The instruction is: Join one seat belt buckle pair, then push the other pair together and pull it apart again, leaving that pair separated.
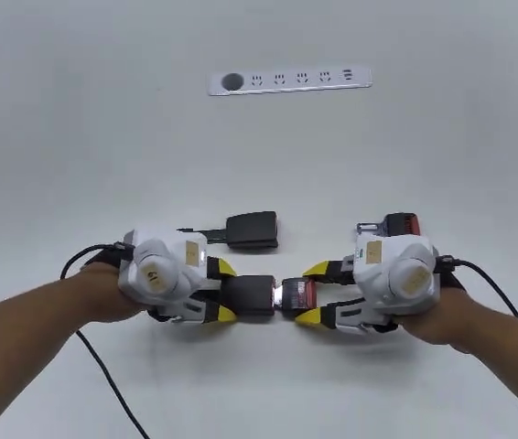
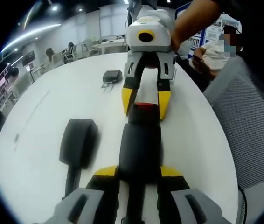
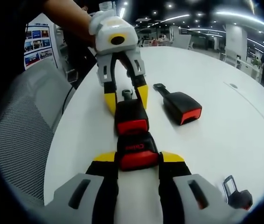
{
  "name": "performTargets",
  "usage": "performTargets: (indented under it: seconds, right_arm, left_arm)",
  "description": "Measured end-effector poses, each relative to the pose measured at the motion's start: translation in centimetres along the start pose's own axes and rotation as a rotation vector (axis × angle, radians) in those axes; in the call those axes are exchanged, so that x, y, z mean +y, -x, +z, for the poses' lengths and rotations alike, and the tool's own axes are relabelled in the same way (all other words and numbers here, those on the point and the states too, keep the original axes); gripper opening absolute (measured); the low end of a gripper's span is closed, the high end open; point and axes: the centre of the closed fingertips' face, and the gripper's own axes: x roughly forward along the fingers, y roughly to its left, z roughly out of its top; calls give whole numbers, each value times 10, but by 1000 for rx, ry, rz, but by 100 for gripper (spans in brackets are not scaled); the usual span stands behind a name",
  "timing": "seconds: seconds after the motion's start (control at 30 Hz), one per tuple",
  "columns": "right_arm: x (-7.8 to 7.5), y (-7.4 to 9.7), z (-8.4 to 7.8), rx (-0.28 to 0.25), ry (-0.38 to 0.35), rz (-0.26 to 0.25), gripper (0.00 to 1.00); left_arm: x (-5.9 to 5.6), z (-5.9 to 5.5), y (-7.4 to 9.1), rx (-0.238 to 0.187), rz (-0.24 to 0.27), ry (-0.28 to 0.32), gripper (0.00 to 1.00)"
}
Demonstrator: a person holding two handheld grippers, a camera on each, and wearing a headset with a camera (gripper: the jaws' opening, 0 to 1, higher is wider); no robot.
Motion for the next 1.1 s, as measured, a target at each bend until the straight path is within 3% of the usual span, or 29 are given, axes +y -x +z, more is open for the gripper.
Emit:
performTargets:
  seconds: [0.4, 1.1]
  right_arm:
    - [6, 5, 7, -54, 11, -1, 31]
    - [4, 7, 6, -95, 8, 0, 31]
  left_arm:
    - [-2, 3, 0, -36, -7, 3, 31]
    - [-1, 3, -1, -72, -10, -12, 31]
